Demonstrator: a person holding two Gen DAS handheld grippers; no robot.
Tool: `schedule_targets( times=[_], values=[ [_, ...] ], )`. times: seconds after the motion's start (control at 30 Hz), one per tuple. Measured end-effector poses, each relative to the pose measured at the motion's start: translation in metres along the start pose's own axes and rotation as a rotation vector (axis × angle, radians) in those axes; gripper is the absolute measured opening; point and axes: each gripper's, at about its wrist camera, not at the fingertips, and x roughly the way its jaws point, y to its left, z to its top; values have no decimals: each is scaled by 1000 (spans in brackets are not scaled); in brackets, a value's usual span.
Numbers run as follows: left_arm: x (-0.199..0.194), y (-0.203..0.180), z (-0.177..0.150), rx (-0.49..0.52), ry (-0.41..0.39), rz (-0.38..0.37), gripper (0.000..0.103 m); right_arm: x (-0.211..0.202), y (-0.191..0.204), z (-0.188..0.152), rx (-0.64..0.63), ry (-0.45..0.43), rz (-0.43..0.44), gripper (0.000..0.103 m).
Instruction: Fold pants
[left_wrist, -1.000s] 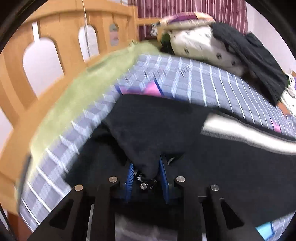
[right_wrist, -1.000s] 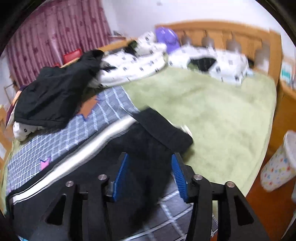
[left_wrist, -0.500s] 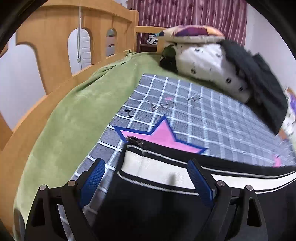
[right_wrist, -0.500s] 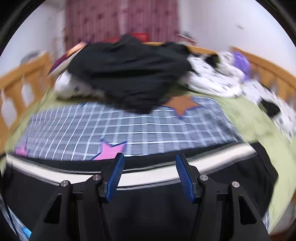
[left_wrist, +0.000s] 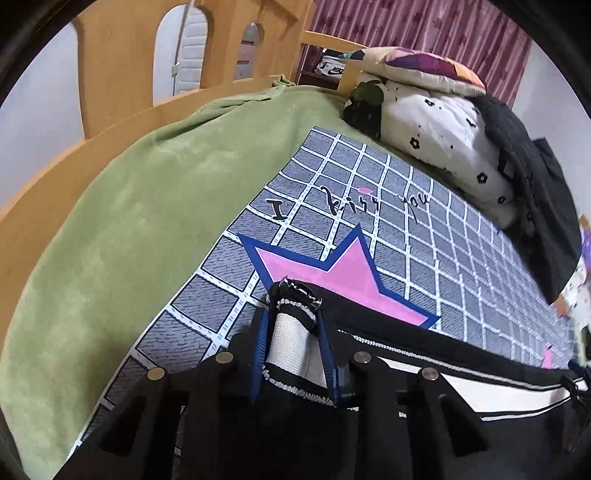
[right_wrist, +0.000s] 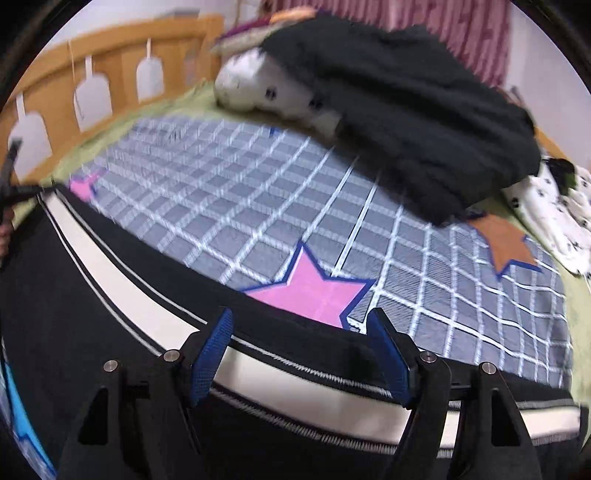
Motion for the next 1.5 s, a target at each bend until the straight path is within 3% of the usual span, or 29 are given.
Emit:
schedule_targets(
  times=[0.07,0.1,0.17,0.2,0.23,0.27,0.43,0.53,0.6,0.7,0.77,0.9,0.93,0.97,1.0,1.03,1.13,1.2,1.27,1.5],
  values=[
    [-3,1,0,14,-9,13,26,23,-1,-2,-27,51,-9,64],
    [-3,0,0,19,-12,19,26,31,-2,-6,-27,82,9,48],
    [-6,0,1,21,-21,18,26,32,-2,-12,-20,71,47,34],
    [-7,0,1,19,-27,14,25,29,2,-13,-43,62,49,8],
    [-9,1,2,12,-38,7,25,27,7,-13,-81,62,39,4],
    [-11,2,3,4,-49,1,24,22,13,-13,-119,34,9,4],
    [-25,-1,9,14,-139,-9,16,-6,5,-8,-34,-125,-20,3],
    [-9,-4,6,26,-87,26,16,11,6,-5,-6,-96,-33,3],
    [-2,-4,4,28,-66,46,17,40,13,-12,-7,-23,-55,5],
    [-6,-9,3,48,-69,70,20,39,19,-9,-23,-50,-120,9],
    [-12,-12,2,60,-74,95,26,23,10,-5,20,-82,-111,10],
    [-26,-16,1,72,-109,70,26,-23,-33,-6,112,-149,-120,47],
    [-27,-18,1,72,-111,61,27,-30,-41,-10,132,-161,-124,49],
    [-28,-19,1,72,-110,51,38,-36,-54,-17,164,-163,-137,49],
    [-29,-20,0,70,-110,38,56,-33,-63,-24,178,-138,-159,49],
    [-29,-21,-1,67,-117,35,62,-25,-68,-30,174,-100,-186,49],
    [-30,-28,-4,78,-122,30,62,17,-78,-56,167,25,-218,48],
    [-31,-31,-6,83,-121,31,62,17,-87,-53,224,-1,-198,45],
    [-32,-34,-9,78,-114,22,62,18,-94,-49,300,-26,-233,40],
    [-56,-57,-35,132,-79,-77,62,-2,-74,-36,302,-29,-355,41]
  ],
)
